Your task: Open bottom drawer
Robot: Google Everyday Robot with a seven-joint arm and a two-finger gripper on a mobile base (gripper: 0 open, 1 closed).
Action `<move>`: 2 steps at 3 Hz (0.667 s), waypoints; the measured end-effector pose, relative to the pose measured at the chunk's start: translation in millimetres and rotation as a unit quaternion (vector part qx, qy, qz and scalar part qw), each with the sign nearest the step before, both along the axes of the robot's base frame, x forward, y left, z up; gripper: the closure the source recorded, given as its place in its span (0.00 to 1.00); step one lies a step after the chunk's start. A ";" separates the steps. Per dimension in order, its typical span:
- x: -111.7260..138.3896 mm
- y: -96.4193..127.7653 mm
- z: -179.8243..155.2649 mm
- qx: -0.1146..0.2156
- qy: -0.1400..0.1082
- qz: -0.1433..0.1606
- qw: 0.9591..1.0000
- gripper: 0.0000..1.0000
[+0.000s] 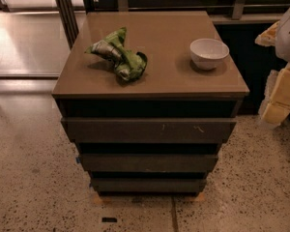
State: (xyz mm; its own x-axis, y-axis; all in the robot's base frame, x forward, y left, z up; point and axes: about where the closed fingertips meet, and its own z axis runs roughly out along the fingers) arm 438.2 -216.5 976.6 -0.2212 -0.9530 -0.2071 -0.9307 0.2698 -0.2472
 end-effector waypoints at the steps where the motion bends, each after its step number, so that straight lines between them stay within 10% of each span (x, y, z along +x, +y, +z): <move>1: 0.0 0.0 0.0 0.000 0.000 0.000 1.000 0.00; 2: -0.1 0.1 -3.2 0.009 -0.007 -0.005 1.000 0.00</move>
Offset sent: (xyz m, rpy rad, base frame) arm -0.0005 -0.0038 -0.0424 0.2404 -0.1583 -0.1325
